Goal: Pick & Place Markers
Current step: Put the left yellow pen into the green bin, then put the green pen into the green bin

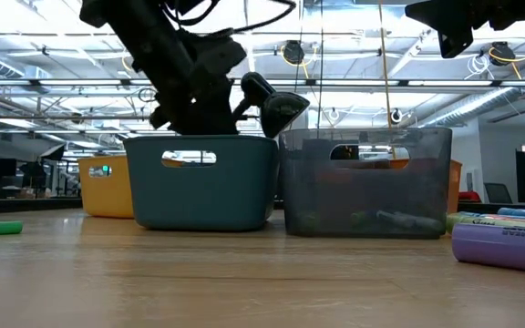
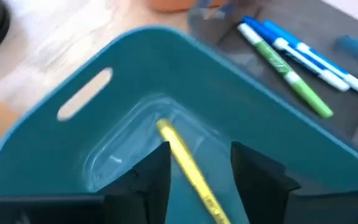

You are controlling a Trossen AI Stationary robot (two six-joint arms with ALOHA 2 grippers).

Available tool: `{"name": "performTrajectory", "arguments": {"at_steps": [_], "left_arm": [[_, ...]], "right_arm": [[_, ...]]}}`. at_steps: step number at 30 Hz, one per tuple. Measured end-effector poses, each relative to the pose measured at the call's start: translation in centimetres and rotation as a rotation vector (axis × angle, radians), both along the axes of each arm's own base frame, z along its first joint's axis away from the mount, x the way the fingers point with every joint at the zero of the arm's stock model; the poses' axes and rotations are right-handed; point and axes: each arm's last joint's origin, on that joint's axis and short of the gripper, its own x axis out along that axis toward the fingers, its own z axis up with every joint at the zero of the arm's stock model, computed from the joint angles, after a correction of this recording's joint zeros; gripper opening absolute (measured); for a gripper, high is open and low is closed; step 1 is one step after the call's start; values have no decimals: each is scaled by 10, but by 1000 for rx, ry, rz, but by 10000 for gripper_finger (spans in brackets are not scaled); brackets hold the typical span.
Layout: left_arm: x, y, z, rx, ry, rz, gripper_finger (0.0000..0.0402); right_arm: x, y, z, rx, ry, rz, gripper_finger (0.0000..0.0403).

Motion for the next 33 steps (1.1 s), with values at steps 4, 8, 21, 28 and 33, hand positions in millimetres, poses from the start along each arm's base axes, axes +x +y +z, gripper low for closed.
{"name": "performTrajectory", "arguments": {"at_steps": [4, 8, 21, 28, 33], "left_arm": [[-10, -2, 16, -32, 28, -153, 184], [-36, -12, 35, -192, 120, -290, 185], [-108, -112, 22, -289, 444, -298, 186], [-118, -142, -14, -316, 604, -189, 186], [-115, -142, -34, -328, 720, -133, 186]], "right_arm": [[0, 0, 0, 0, 0, 0, 155], [0, 0, -1, -3, 5, 0, 155], [0, 0, -1, 14, 6, -1, 155], [0, 0, -1, 16, 5, -1, 155], [0, 0, 0, 16, 5, -1, 155]]}}
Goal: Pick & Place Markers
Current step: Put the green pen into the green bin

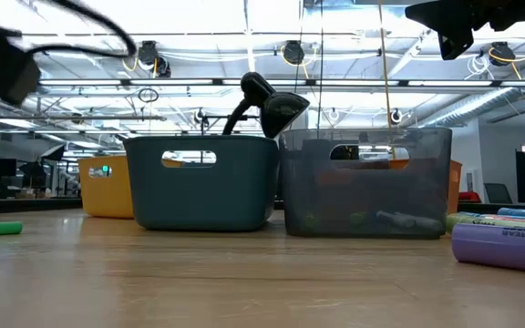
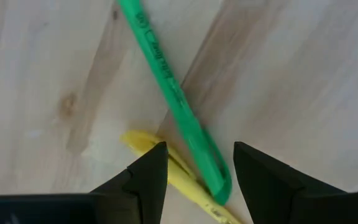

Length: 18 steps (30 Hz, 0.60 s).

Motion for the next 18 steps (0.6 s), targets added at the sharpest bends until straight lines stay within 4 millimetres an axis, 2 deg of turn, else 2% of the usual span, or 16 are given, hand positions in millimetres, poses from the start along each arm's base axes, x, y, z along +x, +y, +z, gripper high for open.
{"name": "performTrajectory", "arguments": {"at_steps": [6, 18], "left_arm": [[6, 5, -12, -17, 101, 85, 186], [12, 7, -24, -9, 152, 161, 186]], "right_arm": [[0, 0, 0, 0, 0, 0, 155], [0, 0, 0, -1, 1, 0, 155]]}}
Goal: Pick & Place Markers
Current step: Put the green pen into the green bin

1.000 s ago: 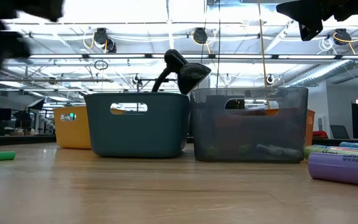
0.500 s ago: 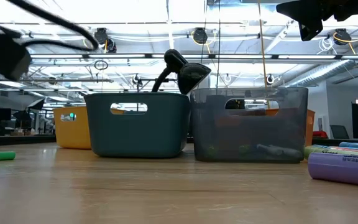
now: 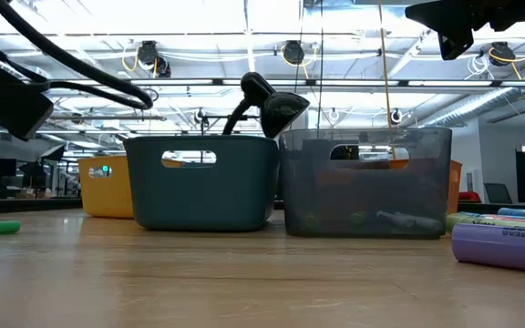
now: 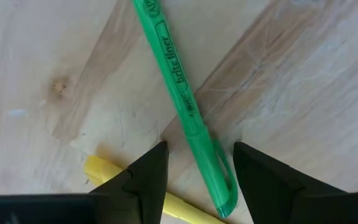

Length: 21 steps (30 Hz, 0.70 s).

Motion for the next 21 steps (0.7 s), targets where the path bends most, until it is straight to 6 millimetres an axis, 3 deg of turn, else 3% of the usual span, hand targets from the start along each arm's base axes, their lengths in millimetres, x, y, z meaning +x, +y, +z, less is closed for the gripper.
{"name": "performTrajectory", "arguments": {"at_steps": [4, 11, 21], "left_arm": [[2, 1, -5, 6, 14, -4, 161], [4, 4, -6, 11, -3, -54, 41], [5, 5, -6, -3, -18, -159, 38]], "right_arm": [[0, 0, 0, 0, 0, 0, 155], [0, 0, 0, 0, 0, 0, 155], [0, 0, 0, 0, 0, 0, 155]]}}
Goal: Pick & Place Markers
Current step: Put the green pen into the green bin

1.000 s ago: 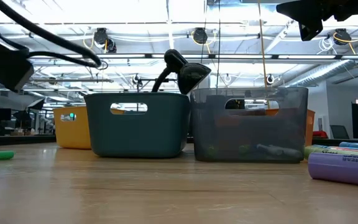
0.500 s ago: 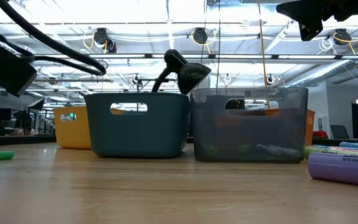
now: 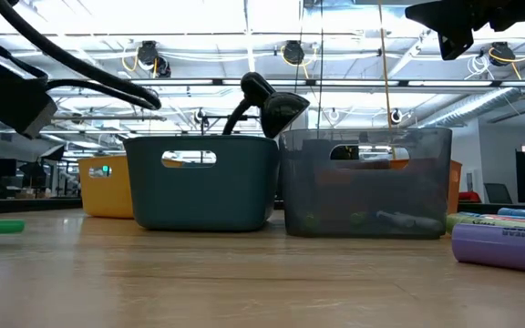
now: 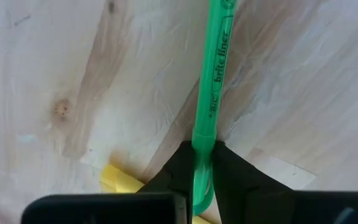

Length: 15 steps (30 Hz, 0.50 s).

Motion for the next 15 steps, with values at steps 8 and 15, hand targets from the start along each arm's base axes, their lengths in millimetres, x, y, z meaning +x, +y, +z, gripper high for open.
{"name": "performTrajectory", "arguments": {"at_steps": [8, 15], "left_arm": [[-4, 4, 25, 29, -156, -63, 35], [-8, -1, 64, 24, -448, -84, 26]], "right_arm": [[0, 0, 0, 0, 0, 0, 155], [0, 0, 0, 0, 0, 0, 155]]}}
